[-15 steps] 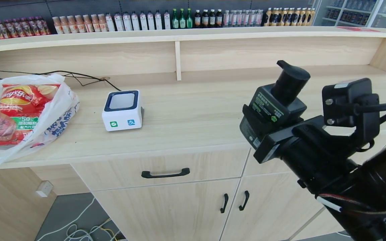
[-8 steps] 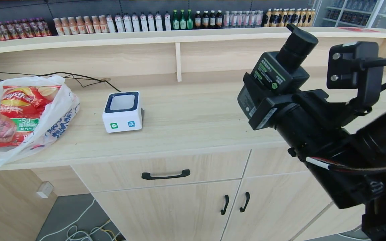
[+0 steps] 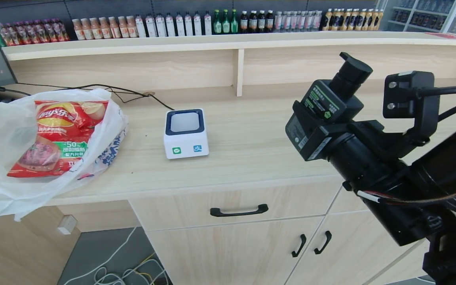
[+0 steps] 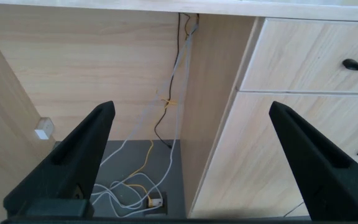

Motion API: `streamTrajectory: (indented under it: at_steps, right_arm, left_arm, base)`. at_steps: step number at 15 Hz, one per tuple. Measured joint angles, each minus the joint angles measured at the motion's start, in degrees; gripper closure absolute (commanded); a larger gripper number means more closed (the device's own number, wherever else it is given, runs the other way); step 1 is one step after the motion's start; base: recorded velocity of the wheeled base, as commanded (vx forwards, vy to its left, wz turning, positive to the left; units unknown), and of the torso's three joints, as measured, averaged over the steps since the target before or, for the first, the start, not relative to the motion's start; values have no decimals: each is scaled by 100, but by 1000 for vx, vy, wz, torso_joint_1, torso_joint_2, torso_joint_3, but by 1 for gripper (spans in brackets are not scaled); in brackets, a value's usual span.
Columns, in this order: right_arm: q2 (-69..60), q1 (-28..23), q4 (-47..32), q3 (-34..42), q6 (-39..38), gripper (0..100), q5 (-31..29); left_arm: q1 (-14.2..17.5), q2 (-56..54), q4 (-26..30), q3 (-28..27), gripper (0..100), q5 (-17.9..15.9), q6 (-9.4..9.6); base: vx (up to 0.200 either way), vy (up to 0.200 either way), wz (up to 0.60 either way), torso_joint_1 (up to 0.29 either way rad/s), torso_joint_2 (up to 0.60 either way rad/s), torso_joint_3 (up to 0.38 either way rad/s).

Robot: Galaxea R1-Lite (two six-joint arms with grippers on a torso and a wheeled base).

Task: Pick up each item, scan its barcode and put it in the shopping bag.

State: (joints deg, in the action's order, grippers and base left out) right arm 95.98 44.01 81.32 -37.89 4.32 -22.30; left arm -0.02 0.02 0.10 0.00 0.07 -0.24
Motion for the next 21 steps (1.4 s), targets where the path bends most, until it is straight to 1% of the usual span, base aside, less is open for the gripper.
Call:
streamTrajectory:
  at_steps: [3, 5, 8, 9, 10, 12, 18, 21]
  right_arm:
    - [-6, -55, -4, -50, 4, 100, -34]
    - [-9, -73, 148, -48, -18, 100, -28]
    - [-9, -66, 207, 126, -9, 100, 222]
    - [-9, -63, 199, 197, 59, 100, 256]
    - [-22, -63, 246, 222, 171, 100, 262]
    - [-56, -63, 301, 263, 230, 100, 265]
    - [-85, -40, 289, 429, 312, 100, 282]
    - [-91, -71, 308, 208, 758, 100, 271]
  left_arm:
    - [2, 0, -2, 0, 0, -2, 0]
    - [2, 0, -2, 0, 0, 0, -7]
    - [2, 0, 0, 0, 0, 0, -9]
    - [2, 0, 0, 0, 0, -2, -5]
    - [0, 0, -7, 0, 0, 0, 4]
    - [-9, 0, -10, 0, 0, -7, 11]
    - [-16, 0, -2, 0, 0, -5, 17]
    - [0, 0, -10, 0, 0, -7, 20]
  base:
    - [0, 200, 0, 1, 1, -1]
    - [0, 200, 0, 5, 2, 2]
    - [0, 200, 0, 6, 1, 2]
    - [0, 200, 0, -2, 2, -2]
    - [0, 0, 0, 0, 0, 0]
    - [0, 200, 0, 5, 2, -5]
    - [0, 0, 0, 0, 0, 0]
    - [0, 0, 0, 0, 0, 0]
